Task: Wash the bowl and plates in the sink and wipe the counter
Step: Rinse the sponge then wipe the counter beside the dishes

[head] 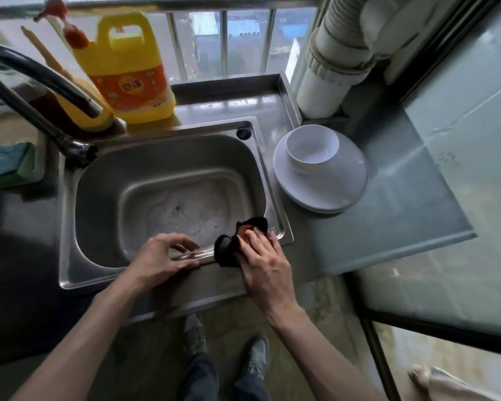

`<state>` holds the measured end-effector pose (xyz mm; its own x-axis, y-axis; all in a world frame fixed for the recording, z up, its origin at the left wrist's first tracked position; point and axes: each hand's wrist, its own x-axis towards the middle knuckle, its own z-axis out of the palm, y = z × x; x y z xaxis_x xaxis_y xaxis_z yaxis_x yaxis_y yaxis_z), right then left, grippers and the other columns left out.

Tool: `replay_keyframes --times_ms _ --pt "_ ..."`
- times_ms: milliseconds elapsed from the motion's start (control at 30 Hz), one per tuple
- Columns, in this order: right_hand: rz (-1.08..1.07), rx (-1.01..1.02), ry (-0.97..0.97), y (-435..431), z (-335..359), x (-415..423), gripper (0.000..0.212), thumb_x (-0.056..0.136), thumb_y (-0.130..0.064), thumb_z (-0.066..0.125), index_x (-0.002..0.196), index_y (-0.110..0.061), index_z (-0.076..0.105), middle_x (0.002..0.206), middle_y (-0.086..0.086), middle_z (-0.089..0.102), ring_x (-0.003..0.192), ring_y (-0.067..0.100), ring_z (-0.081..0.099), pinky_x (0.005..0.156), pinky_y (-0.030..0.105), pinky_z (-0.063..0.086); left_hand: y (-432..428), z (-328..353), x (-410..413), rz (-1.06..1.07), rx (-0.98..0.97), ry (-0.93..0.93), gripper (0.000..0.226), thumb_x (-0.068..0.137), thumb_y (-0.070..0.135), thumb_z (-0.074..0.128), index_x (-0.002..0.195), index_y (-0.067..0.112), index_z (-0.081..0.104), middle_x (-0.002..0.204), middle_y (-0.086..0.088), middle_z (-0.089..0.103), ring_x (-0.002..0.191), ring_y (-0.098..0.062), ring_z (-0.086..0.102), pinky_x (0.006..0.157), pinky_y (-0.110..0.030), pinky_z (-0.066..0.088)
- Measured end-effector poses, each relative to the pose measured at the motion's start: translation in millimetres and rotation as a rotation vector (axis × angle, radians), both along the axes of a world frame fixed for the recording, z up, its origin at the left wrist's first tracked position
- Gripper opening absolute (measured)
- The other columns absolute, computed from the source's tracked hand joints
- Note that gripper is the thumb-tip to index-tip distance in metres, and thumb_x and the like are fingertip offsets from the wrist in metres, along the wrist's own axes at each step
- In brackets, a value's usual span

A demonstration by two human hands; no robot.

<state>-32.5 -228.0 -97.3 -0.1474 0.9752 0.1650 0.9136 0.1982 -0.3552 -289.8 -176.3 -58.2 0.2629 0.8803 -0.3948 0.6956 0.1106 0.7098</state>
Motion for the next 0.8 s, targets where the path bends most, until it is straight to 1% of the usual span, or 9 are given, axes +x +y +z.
replay_keyframes --times_ms 67,133,300,367,433,500,600,733,800 --pt "-0.097 -0.008 -0.060 -2.2 -0.4 28.6 0.042 0.103 -0.038 0.053 0.138 -0.019 0.067 0.146 0.005 0.062 0.141 0.018 0.052 0.124 0.045 0.030 3.0 -1.4 12.3 -0.009 0.010 -0.031 0.019 0.083 0.027 0.086 0.098 0.035 0.077 0.094 0.019 0.075 0.091 0.004 0.069 0.092 -0.033 0.055" --pt "-0.132 -0.009 -0.094 -2.6 -1.4 36.7 0.045 0.104 -0.038 0.049 0.141 -0.016 0.065 0.148 0.005 0.059 0.145 0.019 0.047 0.125 0.047 0.029 1.4 -5.2 21.8 -0.005 0.047 -0.041 0.016 0.087 0.026 0.081 0.098 0.036 0.076 0.092 0.020 0.075 0.090 0.002 0.070 0.089 -0.033 0.057" --pt "-0.175 -0.010 -0.101 31.9 -0.5 20.0 0.050 0.098 -0.032 0.047 0.141 -0.015 0.064 0.150 0.007 0.058 0.147 0.022 0.046 0.124 0.043 0.023 -0.7 -16.9 19.7 -0.031 0.065 -0.099 0.026 0.088 0.023 0.080 0.099 0.045 0.073 0.094 0.025 0.074 0.090 0.001 0.070 0.085 -0.033 0.058" --pt "-0.118 -0.022 -0.158 61.4 -3.0 17.8 0.049 0.096 -0.025 0.054 0.142 -0.014 0.063 0.152 0.008 0.055 0.148 0.022 0.043 0.125 0.042 0.021 5.7 -17.3 11.8 -0.034 0.078 -0.095 0.025 0.089 0.020 0.079 0.097 0.044 0.075 0.095 0.026 0.073 0.091 0.001 0.070 0.086 -0.029 0.057" --pt "-0.072 -0.052 -0.221 89.6 -6.0 13.6 0.056 0.090 -0.009 0.064 0.145 -0.010 0.059 0.155 0.010 0.051 0.149 0.022 0.042 0.126 0.043 0.020 13.2 -17.9 2.7 -0.011 0.098 -0.089 0.027 0.089 0.017 0.079 0.096 0.043 0.076 0.095 0.027 0.073 0.091 0.002 0.070 0.086 -0.025 0.055" --pt "-0.048 -0.057 -0.306 114.0 -7.5 7.7 0.062 0.085 0.005 0.056 0.146 -0.005 0.057 0.155 0.011 0.052 0.146 0.023 0.046 0.128 0.044 0.024 21.5 -18.3 -6.7 0.006 0.134 -0.081 0.033 0.089 0.014 0.078 0.094 0.046 0.074 0.096 0.030 0.073 0.090 0.004 0.070 0.083 -0.022 0.055" --pt "-0.048 -0.035 -0.381 150.9 -11.2 0.4 0.068 0.083 0.016 0.048 0.149 0.001 0.051 0.156 0.013 0.050 0.145 0.027 0.047 0.127 0.045 0.025 32.5 -18.1 -25.8 0.011 0.162 -0.079 0.033 0.088 0.014 0.079 0.094 0.046 0.075 0.097 0.031 0.072 0.090 0.005 0.069 0.080 -0.018 0.054" --pt "-0.055 -0.060 -0.369 205.2 -8.5 -11.0 0.075 0.084 0.016 0.034 0.157 0.000 0.036 0.163 0.016 0.038 0.151 0.033 0.038 0.127 0.048 0.025 43.8 -18.5 -55.7 0.027 0.185 -0.065 0.036 0.085 0.008 0.081 0.097 0.043 0.077 0.098 0.032 0.072 0.090 0.005 0.069 0.079 -0.011 0.050" --pt "-0.051 -0.090 -0.333 233.6 -1.1 -15.1 0.078 0.085 0.016 0.033 0.161 -0.001 0.025 0.168 0.016 0.028 0.155 0.033 0.028 0.128 0.045 0.020 50.0 -22.4 -63.9 0.011 0.193 -0.050 0.040 0.084 0.005 0.081 0.098 0.043 0.076 0.099 0.032 0.071 0.091 0.007 0.068 0.080 -0.008 0.048"
